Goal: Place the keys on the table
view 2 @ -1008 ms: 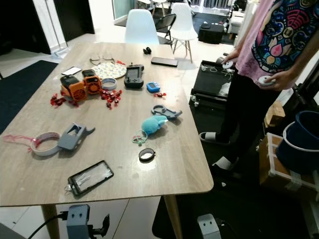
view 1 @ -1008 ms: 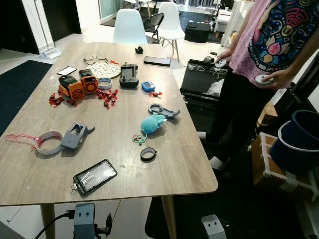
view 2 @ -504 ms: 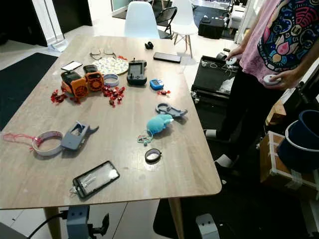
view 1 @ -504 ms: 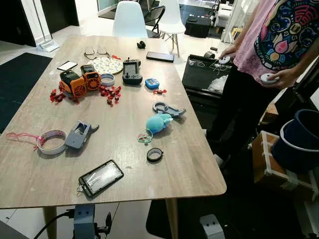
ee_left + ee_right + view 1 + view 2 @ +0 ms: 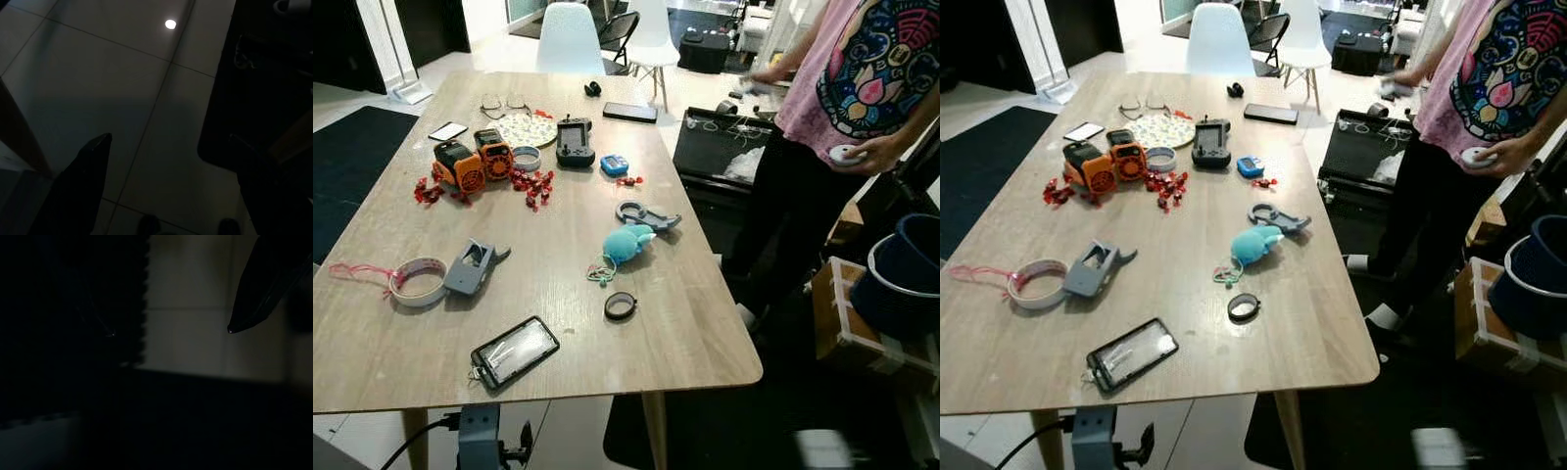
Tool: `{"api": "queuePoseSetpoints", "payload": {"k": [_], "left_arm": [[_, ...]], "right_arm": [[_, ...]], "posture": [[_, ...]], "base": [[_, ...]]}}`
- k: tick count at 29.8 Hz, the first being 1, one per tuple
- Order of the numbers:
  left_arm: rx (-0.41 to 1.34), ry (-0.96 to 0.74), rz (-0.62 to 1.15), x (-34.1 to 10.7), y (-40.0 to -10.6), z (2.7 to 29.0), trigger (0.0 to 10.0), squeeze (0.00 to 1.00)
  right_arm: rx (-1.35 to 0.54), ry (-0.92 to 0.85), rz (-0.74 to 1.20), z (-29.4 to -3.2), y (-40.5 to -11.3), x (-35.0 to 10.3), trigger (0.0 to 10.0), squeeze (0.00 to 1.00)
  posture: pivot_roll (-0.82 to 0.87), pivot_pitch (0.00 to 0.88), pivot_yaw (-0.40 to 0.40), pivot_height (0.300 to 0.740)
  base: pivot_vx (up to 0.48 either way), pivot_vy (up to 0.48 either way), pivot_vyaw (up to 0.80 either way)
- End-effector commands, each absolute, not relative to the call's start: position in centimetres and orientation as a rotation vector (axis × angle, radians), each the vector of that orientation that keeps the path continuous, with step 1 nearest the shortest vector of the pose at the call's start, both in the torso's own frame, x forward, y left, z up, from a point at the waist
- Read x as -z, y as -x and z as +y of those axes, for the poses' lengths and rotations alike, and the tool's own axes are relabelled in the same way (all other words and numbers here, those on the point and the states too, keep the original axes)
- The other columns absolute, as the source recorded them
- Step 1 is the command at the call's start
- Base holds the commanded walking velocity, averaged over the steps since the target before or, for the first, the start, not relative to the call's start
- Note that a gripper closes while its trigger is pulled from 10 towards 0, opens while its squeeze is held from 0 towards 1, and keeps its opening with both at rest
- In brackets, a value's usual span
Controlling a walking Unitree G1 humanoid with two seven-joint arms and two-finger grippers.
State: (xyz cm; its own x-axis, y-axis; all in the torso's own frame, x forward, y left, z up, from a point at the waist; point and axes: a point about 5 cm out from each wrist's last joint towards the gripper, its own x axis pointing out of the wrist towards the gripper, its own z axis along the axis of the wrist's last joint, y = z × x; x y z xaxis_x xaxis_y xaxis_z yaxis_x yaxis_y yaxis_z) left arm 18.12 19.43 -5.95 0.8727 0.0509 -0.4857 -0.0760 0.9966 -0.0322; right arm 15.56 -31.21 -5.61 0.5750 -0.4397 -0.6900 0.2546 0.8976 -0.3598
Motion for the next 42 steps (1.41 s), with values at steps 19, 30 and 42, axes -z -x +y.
{"api": "queuePoseSetpoints", "payload": {"k": [19, 30, 42], "left_arm": [[-0.080, 0.029, 0.550, 6.3, -18.2, 19.3, 10.0, 0.00], [-0.104, 0.019, 0.547, 6.3, -17.8, 19.9, 10.0, 0.00], [-0.118, 0.002, 0.540, 6.3, -17.7, 20.1, 10.0, 0.00]], "right_arm": [[0.099, 0.077, 0.033, -28.7, -35.9, -14.5, 10.0, 0.00], [-0.267, 0.022, -0.007, -20.7, -38.2, -15.2, 10.0, 0.41], [-0.349, -0.005, -0.002, -17.3, -38.8, -15.1, 10.0, 0.72]], "posture": [[0.07, 0.026, -0.076, 0.740], [0.08, 0.039, -0.074, 0.740], [0.08, 0.053, -0.074, 0.740]], "base": [[0.000, 0.000, 0.00], [0.000, 0.000, 0.00], [0.000, 0.000, 0.00]]}}
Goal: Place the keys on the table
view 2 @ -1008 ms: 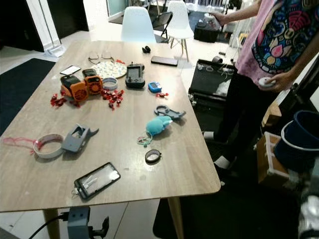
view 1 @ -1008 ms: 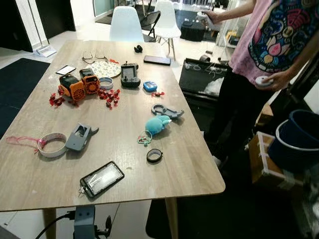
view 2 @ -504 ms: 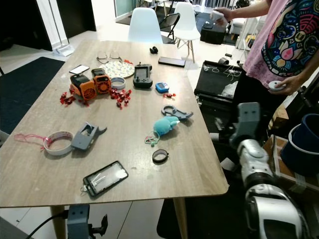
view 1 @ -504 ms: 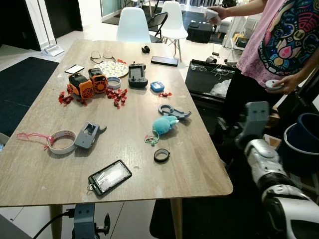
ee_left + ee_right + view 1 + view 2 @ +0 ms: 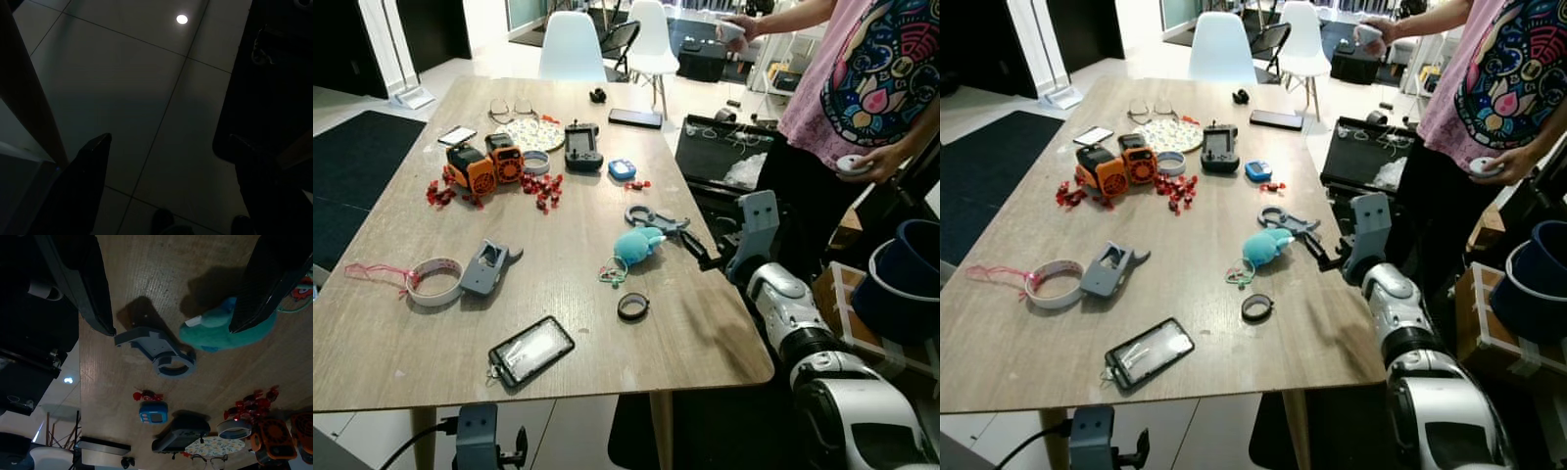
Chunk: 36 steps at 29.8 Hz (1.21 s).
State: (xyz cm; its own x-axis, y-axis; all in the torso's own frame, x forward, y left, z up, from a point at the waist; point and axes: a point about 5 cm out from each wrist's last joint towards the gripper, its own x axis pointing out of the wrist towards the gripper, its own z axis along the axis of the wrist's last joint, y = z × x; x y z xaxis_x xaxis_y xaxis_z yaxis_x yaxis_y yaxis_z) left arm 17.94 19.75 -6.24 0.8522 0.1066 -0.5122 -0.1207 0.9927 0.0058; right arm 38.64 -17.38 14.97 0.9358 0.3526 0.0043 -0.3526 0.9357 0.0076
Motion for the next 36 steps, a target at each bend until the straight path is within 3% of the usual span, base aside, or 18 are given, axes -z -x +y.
{"api": "queuePoseSetpoints", "payload": {"k": [1, 2, 23, 36], "left_arm": [[-0.120, 0.000, 0.537, 6.3, -17.7, 20.1, 10.0, 0.00], [-0.124, -0.003, 0.533, 6.2, -17.7, 20.1, 10.0, 0.00], [-0.189, -0.058, 0.482, 5.7, -16.7, 21.6, 10.0, 0.00], [-0.221, -0.064, 0.480, 5.7, -15.7, 21.9, 10.0, 0.00]], "right_arm": [[-0.341, -0.010, -0.004, -17.2, -38.9, -15.2, 10.0, 0.72], [-0.335, -0.015, -0.007, -17.0, -39.0, -15.3, 10.0, 0.00], [-0.397, -0.075, -0.038, -13.8, -39.9, -17.0, 10.0, 0.00], [-0.404, -0.118, -0.092, -12.8, -40.3, -18.4, 10.0, 0.00]], "posture": [[0.08, 0.055, -0.074, 0.740], [0.08, 0.061, -0.075, 0.740], [0.09, 0.179, -0.084, 0.740], [0.10, 0.198, -0.091, 0.740]], "base": [[0.000, 0.000, 0.00], [0.000, 0.000, 0.00], [0.000, 0.000, 0.00], [0.000, 0.000, 0.00]]}}
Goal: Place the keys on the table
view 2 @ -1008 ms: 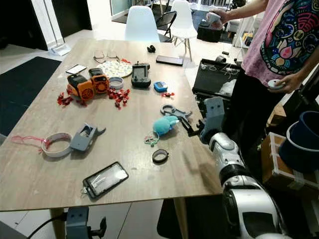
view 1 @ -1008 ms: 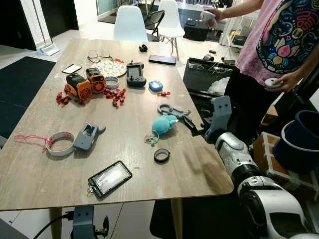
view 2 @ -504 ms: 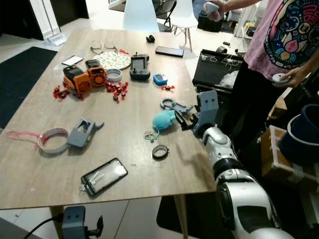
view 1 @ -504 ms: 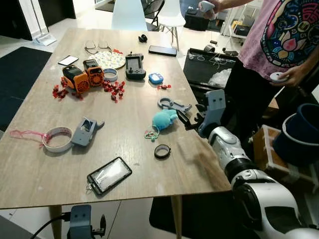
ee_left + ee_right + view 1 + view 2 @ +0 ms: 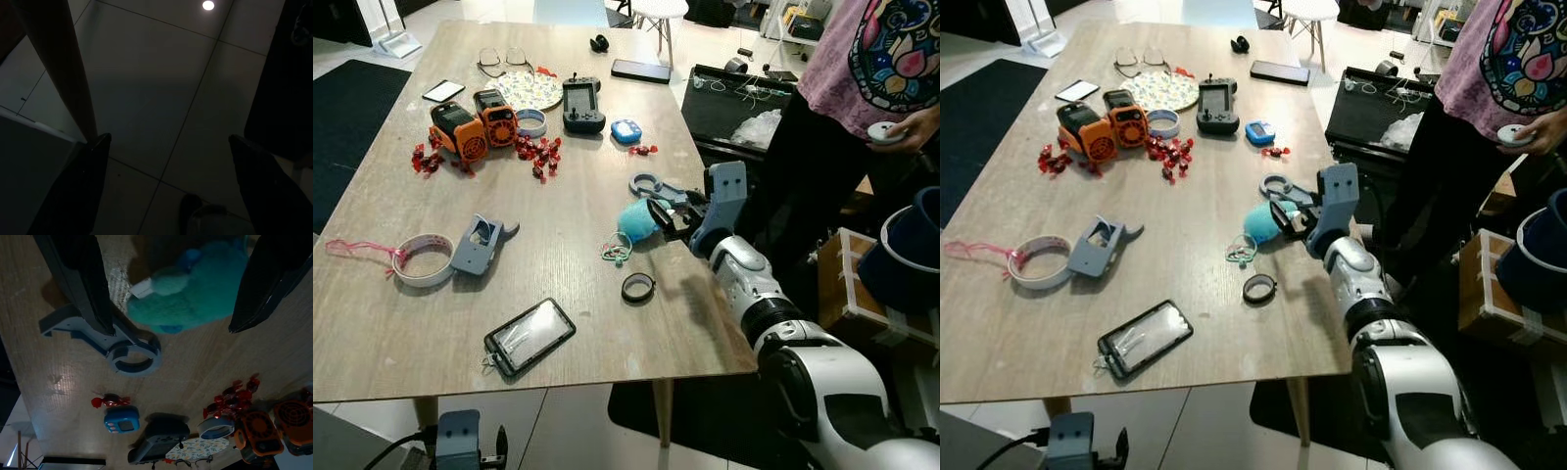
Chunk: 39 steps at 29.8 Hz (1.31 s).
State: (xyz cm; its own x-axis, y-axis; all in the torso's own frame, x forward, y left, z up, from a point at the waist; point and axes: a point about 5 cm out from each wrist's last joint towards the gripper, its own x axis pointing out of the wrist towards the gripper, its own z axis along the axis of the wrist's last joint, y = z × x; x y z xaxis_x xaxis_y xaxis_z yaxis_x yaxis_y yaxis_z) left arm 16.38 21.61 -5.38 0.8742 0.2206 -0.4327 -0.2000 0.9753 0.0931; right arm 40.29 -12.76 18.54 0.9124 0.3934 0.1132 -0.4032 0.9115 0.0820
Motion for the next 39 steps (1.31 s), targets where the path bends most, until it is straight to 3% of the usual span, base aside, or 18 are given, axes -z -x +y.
{"api": "queuePoseSetpoints", "payload": {"k": [1, 3, 4, 5, 7, 8, 10, 11, 12, 13, 39], "left_arm": [[-0.223, -0.062, 0.480, 5.7, -15.6, 21.8, 10.0, 0.00], [-0.224, -0.062, 0.479, 5.7, -15.5, 21.8, 10.0, 0.00], [-0.226, -0.062, 0.479, 5.7, -15.5, 21.8, 10.0, 0.00], [-0.227, -0.062, 0.478, 5.7, -15.4, 21.7, 10.0, 0.00], [-0.229, -0.063, 0.478, 5.6, -15.4, 21.7, 10.0, 0.00], [-0.231, -0.063, 0.477, 5.6, -15.3, 21.7, 10.0, 0.00], [-0.232, -0.064, 0.477, 5.6, -15.3, 21.7, 10.0, 0.00], [-0.233, -0.066, 0.476, 5.6, -15.2, 21.7, 10.0, 0.00], [-0.234, -0.067, 0.475, 5.6, -15.2, 21.7, 10.0, 0.00], [-0.235, -0.069, 0.475, 5.6, -15.1, 21.7, 10.0, 0.00], [-0.231, -0.099, 0.495, 5.5, -14.5, 21.9, 10.0, 0.00]], "right_arm": [[-0.419, -0.126, -0.093, -12.7, -40.3, -18.5, 10.0, 0.00], [-0.427, -0.133, -0.093, -12.6, -40.3, -18.5, 10.0, 0.00], [-0.432, -0.138, -0.094, -12.6, -40.3, -18.5, 10.0, 0.09], [-0.434, -0.140, -0.094, -12.5, -40.3, -18.5, 10.0, 0.69], [-0.434, -0.139, -0.094, -12.5, -40.3, -18.5, 10.0, 0.69], [-0.435, -0.139, -0.093, -12.4, -40.3, -18.5, 10.0, 0.92], [-0.435, -0.138, -0.092, -12.4, -40.3, -18.4, 10.0, 0.92], [-0.429, -0.129, -0.090, -12.3, -40.3, -18.4, 10.0, 0.83], [-0.425, -0.123, -0.088, -12.2, -40.3, -18.4, 10.0, 0.83], [-0.423, -0.121, -0.084, -12.1, -40.3, -18.4, 10.0, 0.00], [-0.458, -0.047, 0.038, -10.3, -39.8, -16.3, 10.0, 0.00]], "posture": [[0.11, 0.207, -0.098, 0.740], [0.11, 0.207, -0.098, 0.740], [0.11, 0.207, -0.100, 0.740], [0.11, 0.211, -0.103, 0.740], [0.11, 0.211, -0.103, 0.740], [0.11, 0.212, -0.105, 0.740], [0.11, 0.212, -0.105, 0.740], [0.12, 0.217, -0.107, 0.740], [0.12, 0.217, -0.107, 0.740], [0.12, 0.221, -0.107, 0.740], [0.12, 0.239, -0.098, 0.740]], "base": [[0.000, 0.000, 0.00], [0.000, 0.000, 0.00], [0.000, 0.000, 0.00], [0.000, 0.000, 0.00], [0.000, 0.000, 0.00], [0.000, 0.000, 0.00], [0.000, 0.000, 0.00], [0.000, 0.000, 0.00], [0.000, 0.000, 0.00], [0.000, 0.000, 0.00], [0.000, 0.000, 0.00]]}}
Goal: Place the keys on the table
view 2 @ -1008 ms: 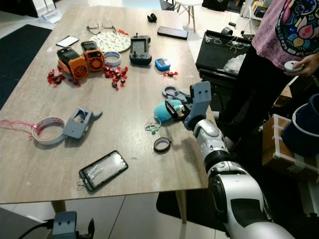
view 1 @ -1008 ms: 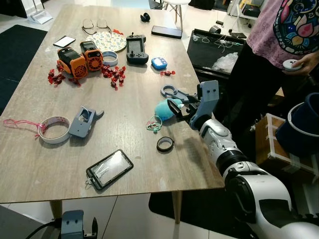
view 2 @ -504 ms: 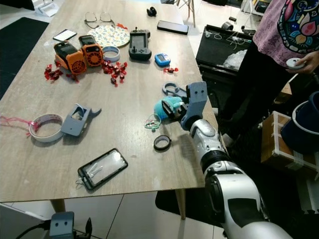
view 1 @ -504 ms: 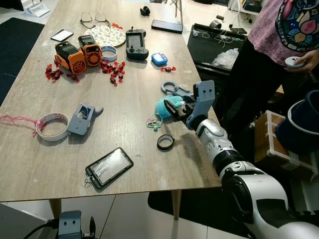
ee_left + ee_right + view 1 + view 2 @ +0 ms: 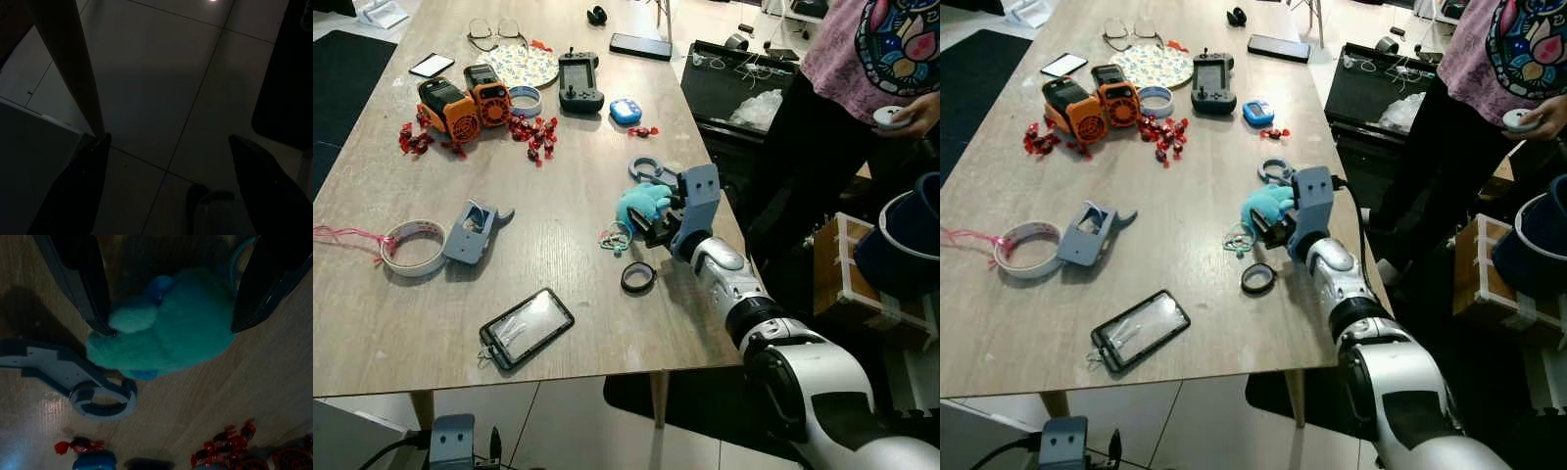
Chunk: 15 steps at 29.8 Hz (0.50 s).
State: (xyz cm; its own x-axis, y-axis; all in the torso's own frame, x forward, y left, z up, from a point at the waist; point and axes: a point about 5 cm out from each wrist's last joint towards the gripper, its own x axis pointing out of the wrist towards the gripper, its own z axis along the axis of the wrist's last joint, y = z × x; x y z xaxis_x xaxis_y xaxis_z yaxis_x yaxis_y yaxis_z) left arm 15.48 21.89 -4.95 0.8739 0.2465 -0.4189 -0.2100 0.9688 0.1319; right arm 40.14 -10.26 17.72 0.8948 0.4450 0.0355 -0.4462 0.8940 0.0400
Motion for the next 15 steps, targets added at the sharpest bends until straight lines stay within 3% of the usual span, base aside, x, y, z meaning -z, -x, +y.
{"api": "queuePoseSetpoints", "payload": {"k": [1, 12, 13, 14, 15], "left_arm": [[-0.231, -0.099, 0.496, 5.54, -14.53, 21.94, 10.0, 0.00], [-0.225, -0.103, 0.504, 5.55, -14.61, 21.97, 10.0, 0.00], [-0.223, -0.103, 0.505, 5.56, -14.61, 21.96, 10.0, 0.00], [-0.222, -0.103, 0.506, 5.57, -14.61, 21.96, 10.0, 0.00], [-0.221, -0.104, 0.507, 5.59, -14.60, 21.95, 10.0, 0.00]], "right_arm": [[-0.458, -0.045, 0.039, -10.29, -39.82, -16.30, 10.0, 0.00], [-0.482, -0.019, 0.066, -9.98, -39.70, -15.95, 10.0, 0.00], [-0.488, -0.018, 0.072, -9.93, -39.65, -15.84, 8.0, 0.00], [-0.492, -0.018, 0.076, -9.90, -39.62, -15.76, 8.0, 0.00], [-0.494, 0.005, 0.080, -9.91, -39.59, -15.65, 4.6, 0.00]], "posture": [[0.12, 0.239, -0.098, 0.740], [0.12, 0.238, -0.096, 0.740], [0.12, 0.238, -0.096, 0.740], [0.12, 0.238, -0.096, 0.740], [0.12, 0.239, -0.097, 0.740]], "base": [[0.000, 0.000, 0.00], [0.000, 0.000, 0.00], [0.000, 0.000, 0.00], [0.000, 0.000, 0.00], [0.000, 0.000, 0.00]]}}
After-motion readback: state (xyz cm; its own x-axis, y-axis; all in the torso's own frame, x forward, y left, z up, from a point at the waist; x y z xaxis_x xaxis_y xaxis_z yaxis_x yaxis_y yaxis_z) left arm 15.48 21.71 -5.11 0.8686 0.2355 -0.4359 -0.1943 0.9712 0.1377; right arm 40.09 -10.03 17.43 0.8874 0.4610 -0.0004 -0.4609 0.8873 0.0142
